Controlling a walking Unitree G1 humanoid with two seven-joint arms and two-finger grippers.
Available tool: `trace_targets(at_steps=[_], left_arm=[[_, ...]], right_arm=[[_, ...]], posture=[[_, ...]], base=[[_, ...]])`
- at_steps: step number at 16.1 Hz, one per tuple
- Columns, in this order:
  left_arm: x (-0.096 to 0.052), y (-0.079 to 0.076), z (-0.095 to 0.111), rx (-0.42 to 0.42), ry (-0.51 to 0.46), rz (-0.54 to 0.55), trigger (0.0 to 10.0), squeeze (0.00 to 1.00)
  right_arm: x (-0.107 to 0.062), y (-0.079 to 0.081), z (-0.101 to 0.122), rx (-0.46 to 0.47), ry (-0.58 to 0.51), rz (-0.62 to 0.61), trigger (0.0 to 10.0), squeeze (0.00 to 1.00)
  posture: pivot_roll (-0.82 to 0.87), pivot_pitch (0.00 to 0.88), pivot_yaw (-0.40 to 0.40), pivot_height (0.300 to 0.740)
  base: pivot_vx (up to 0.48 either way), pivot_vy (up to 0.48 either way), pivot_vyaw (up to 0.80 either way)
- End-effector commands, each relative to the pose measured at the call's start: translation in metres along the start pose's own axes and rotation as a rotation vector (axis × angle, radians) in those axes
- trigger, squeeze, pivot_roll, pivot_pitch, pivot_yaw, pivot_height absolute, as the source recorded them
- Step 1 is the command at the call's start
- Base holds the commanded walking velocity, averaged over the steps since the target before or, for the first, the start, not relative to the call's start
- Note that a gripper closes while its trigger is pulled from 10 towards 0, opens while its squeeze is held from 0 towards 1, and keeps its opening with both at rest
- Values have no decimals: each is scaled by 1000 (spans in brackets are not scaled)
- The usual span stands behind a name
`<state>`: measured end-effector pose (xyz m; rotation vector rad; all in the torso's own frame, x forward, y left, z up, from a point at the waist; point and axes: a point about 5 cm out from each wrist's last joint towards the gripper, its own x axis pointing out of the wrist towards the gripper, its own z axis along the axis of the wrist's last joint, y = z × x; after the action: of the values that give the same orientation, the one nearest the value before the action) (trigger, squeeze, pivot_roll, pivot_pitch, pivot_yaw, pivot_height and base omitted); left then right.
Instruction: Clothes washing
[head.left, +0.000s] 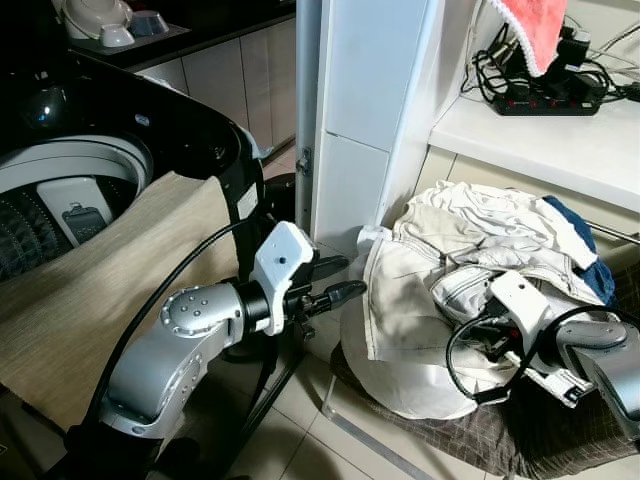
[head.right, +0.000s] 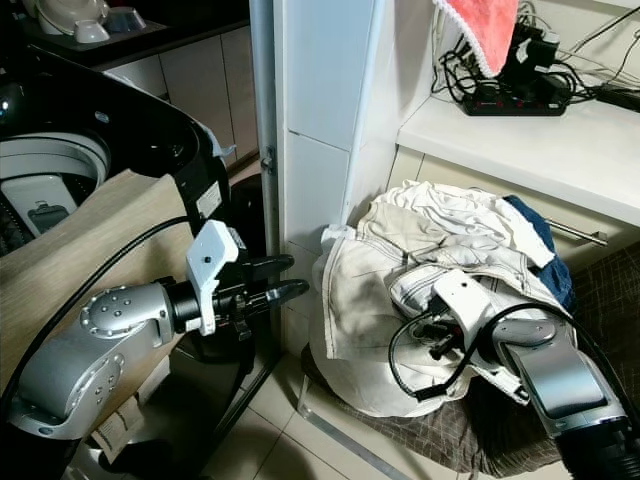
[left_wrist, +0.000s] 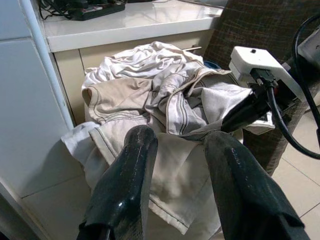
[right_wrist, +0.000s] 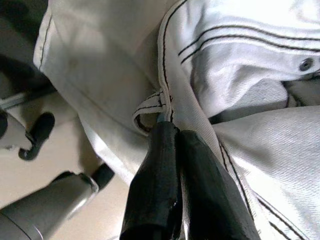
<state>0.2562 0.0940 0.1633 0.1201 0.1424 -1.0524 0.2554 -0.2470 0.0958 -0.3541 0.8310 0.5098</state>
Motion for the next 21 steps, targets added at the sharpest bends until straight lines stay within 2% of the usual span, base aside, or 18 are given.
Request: trace_targets(at_steps=[1, 3, 4, 5, 8, 12, 17, 19, 20, 21], left_arm=[[2, -1, 6, 12, -13, -19, 10000, 0], [3, -1, 8, 10, -19, -19, 10000, 0], [3, -1, 8, 12, -18, -27, 10000, 0], [4, -3, 7, 7, -18, -45, 10000, 0], [8, -10, 1, -3, 1, -109, 10000, 0], [9, -9, 0, 1, 2, -99, 10000, 0], [8, -9, -3, 8, 20, -99, 10000, 0], [8, -8, -3, 9, 22, -94, 10000, 0], [8, -8, -4, 8, 23, -92, 10000, 0], [8, -8, -4, 9, 25, -92, 10000, 0]], right_arm=[[-7, -8, 10, 23, -47, -20, 0, 0], [-16, -16, 24, -4, -124, -66, 0, 0], [-22, -20, 32, -38, -167, -91, 10000, 812], [-25, -18, 34, -64, -164, -56, 10000, 1000], [-27, -15, 42, -97, -183, -11, 10000, 1000], [-25, -14, 43, -143, -160, 19, 10000, 1000], [-19, -10, 37, -188, -102, 67, 10000, 1000], [-15, -8, 30, -221, -50, 69, 10000, 1000], [-12, -11, 23, -264, 1, 32, 10000, 1000], [-8, -15, 19, -286, 30, -8, 10000, 118]], posture=[[-113, 0, -21, 740], [-117, 0, -19, 740], [-117, 0, -19, 740], [-117, 0, -19, 740], [-120, 0, -17, 740], [-124, 0, -12, 740], [-119, 0, -16, 740], [-120, 0, -17, 740], [-120, 0, -18, 740], [-119, 0, -17, 740]], base=[[0, 0, 0], [0, 0, 0], [0, 0, 0], [0, 0, 0], [0, 0, 0], [0, 0, 0], [0, 0, 0], [0, 0, 0], [0, 0, 0], [0, 0, 0]])
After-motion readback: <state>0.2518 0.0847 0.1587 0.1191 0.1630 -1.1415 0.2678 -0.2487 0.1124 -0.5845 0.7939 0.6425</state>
